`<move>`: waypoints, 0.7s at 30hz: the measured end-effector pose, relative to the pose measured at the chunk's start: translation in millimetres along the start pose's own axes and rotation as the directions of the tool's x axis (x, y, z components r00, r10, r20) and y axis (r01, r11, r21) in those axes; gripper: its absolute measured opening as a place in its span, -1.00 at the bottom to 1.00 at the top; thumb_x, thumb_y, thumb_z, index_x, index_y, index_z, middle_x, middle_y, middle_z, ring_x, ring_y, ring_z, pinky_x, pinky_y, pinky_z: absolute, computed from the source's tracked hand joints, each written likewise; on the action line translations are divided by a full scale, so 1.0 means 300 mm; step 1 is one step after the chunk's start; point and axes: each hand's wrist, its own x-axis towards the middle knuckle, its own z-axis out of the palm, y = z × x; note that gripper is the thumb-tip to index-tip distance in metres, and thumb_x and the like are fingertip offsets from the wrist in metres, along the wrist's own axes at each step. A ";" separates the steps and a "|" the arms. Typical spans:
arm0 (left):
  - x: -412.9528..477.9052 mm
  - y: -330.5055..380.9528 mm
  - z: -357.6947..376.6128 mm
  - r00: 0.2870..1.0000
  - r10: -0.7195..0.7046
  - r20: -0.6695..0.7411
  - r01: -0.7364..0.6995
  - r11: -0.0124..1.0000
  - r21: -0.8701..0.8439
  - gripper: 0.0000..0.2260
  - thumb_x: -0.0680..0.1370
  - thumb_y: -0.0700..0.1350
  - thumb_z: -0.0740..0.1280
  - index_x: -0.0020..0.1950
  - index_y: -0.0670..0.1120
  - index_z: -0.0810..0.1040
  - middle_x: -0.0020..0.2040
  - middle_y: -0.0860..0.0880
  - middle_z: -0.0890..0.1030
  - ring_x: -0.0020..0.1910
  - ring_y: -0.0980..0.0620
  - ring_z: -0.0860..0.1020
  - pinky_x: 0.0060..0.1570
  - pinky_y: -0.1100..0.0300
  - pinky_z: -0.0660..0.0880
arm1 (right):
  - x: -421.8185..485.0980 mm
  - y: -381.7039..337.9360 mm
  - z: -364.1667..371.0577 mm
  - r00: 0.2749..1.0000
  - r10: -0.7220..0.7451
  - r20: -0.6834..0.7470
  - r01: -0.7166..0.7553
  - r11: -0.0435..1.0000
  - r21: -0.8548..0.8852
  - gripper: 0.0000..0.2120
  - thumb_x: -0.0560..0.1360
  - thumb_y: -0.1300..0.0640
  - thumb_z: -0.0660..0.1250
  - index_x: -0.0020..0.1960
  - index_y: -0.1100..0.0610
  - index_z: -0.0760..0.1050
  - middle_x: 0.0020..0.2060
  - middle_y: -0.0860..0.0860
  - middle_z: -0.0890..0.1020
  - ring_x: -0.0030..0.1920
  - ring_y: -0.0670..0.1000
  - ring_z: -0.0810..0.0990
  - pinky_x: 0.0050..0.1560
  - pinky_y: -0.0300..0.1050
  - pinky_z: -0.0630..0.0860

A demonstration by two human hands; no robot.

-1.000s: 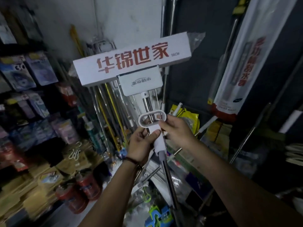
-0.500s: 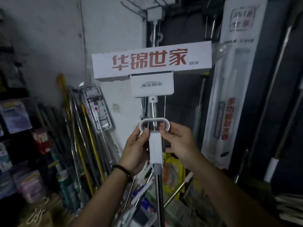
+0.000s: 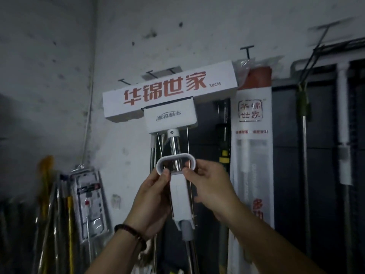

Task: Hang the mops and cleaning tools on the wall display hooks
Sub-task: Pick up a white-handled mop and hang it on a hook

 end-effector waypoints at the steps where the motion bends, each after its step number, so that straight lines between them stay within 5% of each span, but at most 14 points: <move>1: 0.036 0.005 -0.001 1.000 0.013 0.019 -0.013 1.000 -0.015 -0.70 0.71 -0.07 0.18 0.39 -0.08 0.55 0.21 -0.25 0.67 0.03 -0.19 0.68 -0.09 -0.07 0.69 | 0.028 -0.014 -0.007 1.000 -0.008 -0.014 0.008 1.000 -0.012 -0.89 0.64 0.10 0.42 0.04 -0.06 0.72 -0.07 -0.05 0.78 -0.03 -0.04 0.78 0.07 0.24 0.72; 3: 0.108 0.018 -0.004 0.998 0.028 0.051 -0.026 0.999 -0.041 -0.69 0.71 -0.07 0.18 0.41 -0.08 0.54 0.28 -0.23 0.65 0.22 -0.23 0.61 0.15 -0.12 0.62 | 0.078 -0.047 -0.020 0.999 -0.029 -0.044 0.027 0.999 -0.039 -0.91 0.64 0.10 0.42 0.06 0.00 0.72 -0.06 -0.03 0.78 -0.01 -0.01 0.78 0.07 0.24 0.72; 11: 0.369 0.118 0.024 0.978 0.075 0.194 -0.065 0.996 -0.054 -0.72 0.70 -0.04 0.24 0.39 -0.03 0.57 0.30 -0.23 0.64 0.39 -0.34 0.50 0.33 -0.34 0.47 | 0.214 -0.217 -0.064 0.980 -0.103 -0.171 0.089 0.992 -0.087 -0.89 0.66 0.13 0.39 0.07 0.08 0.70 -0.07 0.04 0.78 -0.07 0.03 0.80 -0.10 0.24 0.75; 14: 0.427 0.157 0.049 0.964 0.094 0.250 -0.073 0.993 -0.092 -0.72 0.70 -0.04 0.25 0.38 -0.03 0.58 0.31 -0.25 0.63 0.39 -0.35 0.51 0.31 -0.45 0.43 | 0.240 -0.269 -0.072 0.972 -0.127 -0.198 0.108 0.989 -0.105 -0.88 0.67 0.12 0.37 0.09 0.09 0.69 -0.06 0.05 0.78 -0.06 0.02 0.80 -0.11 0.21 0.76; 21: 0.577 0.253 0.156 0.943 0.082 0.323 -0.048 0.992 -0.113 -0.73 0.71 -0.07 0.23 0.37 -0.08 0.57 0.28 -0.26 0.64 0.17 -0.20 0.63 0.13 -0.28 0.61 | 0.354 -0.359 -0.108 0.922 -0.186 -0.338 0.102 0.962 -0.252 -0.84 0.69 0.07 0.34 0.08 0.09 0.67 -0.07 0.15 0.77 -0.07 0.13 0.78 -0.12 0.29 0.74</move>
